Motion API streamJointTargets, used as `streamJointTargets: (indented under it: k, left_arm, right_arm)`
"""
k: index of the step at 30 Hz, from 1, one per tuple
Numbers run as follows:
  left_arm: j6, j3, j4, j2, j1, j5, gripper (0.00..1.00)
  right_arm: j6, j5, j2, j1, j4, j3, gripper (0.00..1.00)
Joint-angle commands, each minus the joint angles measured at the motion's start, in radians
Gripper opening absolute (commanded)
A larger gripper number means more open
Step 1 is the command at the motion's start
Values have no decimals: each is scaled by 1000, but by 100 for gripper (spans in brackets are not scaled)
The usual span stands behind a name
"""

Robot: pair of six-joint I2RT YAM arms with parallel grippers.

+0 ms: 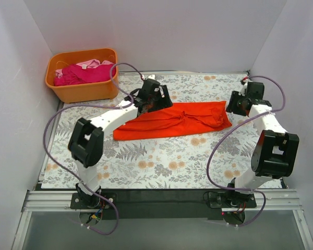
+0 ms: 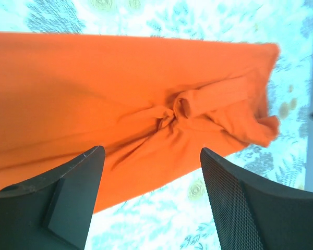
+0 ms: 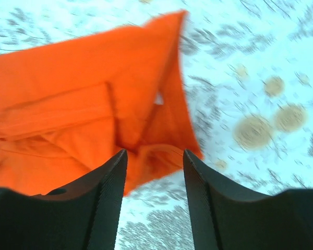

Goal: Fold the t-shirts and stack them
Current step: Fold the tshirt

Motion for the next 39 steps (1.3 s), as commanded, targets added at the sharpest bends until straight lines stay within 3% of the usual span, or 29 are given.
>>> streamJointTargets:
  k: [1, 7, 12, 17, 27, 31, 39]
  left_arm:
    - [44, -131, -70, -211, 29, -120, 69]
    - [75, -357, -139, -400, 154, -129, 69]
    - [107, -516, -146, -499, 279, -118, 69]
    - [119, -612, -135, -540, 356, -101, 66]
    - [157, -707, -109, -559, 368, -164, 67]
    - [167, -727, -89, -543, 370, -175, 68]
    - [168, -708, -72, -502, 370, -166, 68]
  right_arm:
    - [20, -73, -29, -96, 55, -79, 44]
    - [68, -191, -38, -121, 63, -134, 36]
    - [117, -179, -43, -121, 65, -151, 41]
    - [2, -154, 3, -121, 69, -132, 43]
    - [-298, -139, 68, -121, 86, -117, 42]
    - [-319, -218, 94, -119, 91, -102, 42]
    - [-346, -237, 98, -118, 106, -82, 42]
